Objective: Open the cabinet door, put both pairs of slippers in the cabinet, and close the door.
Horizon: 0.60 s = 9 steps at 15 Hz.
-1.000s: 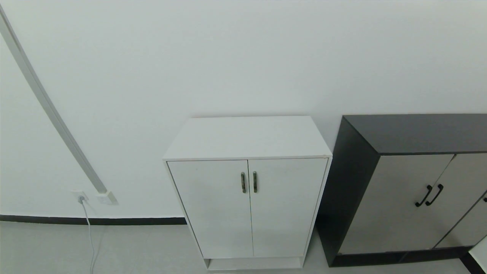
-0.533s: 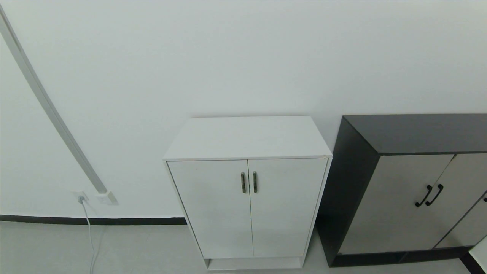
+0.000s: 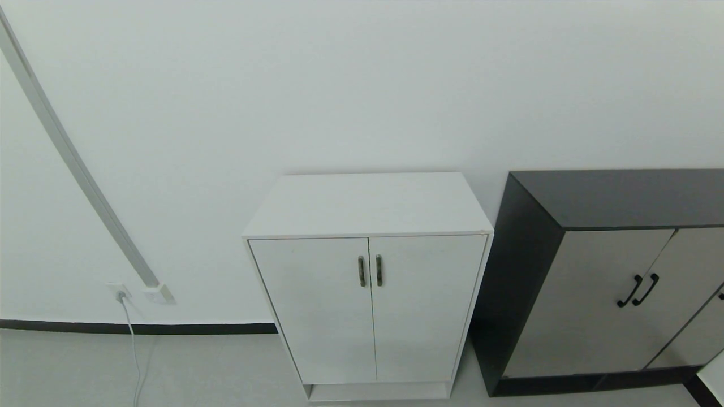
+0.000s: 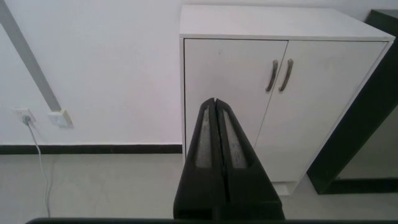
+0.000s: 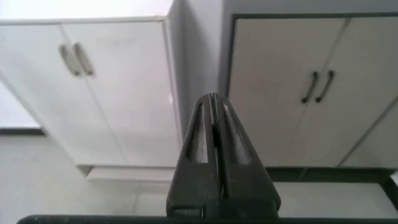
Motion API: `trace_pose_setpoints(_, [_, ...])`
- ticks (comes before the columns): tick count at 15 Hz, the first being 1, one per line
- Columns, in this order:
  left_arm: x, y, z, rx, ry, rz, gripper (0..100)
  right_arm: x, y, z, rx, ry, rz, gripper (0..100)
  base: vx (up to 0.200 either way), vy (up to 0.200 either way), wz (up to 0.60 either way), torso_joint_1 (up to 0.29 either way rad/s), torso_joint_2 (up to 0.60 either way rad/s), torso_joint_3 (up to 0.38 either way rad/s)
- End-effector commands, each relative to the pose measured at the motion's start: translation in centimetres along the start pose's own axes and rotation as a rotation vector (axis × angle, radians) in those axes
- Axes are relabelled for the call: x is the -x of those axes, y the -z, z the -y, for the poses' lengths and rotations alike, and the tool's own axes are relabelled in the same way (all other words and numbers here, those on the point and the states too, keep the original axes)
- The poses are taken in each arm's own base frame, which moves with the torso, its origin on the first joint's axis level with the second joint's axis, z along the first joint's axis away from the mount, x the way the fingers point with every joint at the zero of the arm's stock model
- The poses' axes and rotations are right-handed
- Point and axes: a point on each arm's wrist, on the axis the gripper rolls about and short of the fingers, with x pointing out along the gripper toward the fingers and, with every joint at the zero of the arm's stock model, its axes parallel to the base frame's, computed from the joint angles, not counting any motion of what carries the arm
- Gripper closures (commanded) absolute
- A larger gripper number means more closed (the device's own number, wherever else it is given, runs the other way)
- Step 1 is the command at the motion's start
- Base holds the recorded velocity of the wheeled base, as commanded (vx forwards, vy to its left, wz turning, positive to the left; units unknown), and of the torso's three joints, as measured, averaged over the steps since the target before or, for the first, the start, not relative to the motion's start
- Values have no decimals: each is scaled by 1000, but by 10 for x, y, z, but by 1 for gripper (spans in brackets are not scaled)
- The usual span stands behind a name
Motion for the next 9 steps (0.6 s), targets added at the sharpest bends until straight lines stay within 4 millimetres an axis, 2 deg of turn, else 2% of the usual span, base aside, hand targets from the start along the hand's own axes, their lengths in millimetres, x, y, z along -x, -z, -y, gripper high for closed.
trace_pose_setpoints(1, [0,0,0,0,-1,0,100,2,1,0,-2,4,27,100,0,0,0,0,0,0])
trace_pose_setpoints(5, [0,0,0,0,2,-1,100,2,0,2,-95,111,43,100,0,0,0,0,0,0])
trace_pose_setpoints(9, [0,0,0,-6,3,0,100,2,0,2,-94,113,43,100,0,0,0,0,0,0])
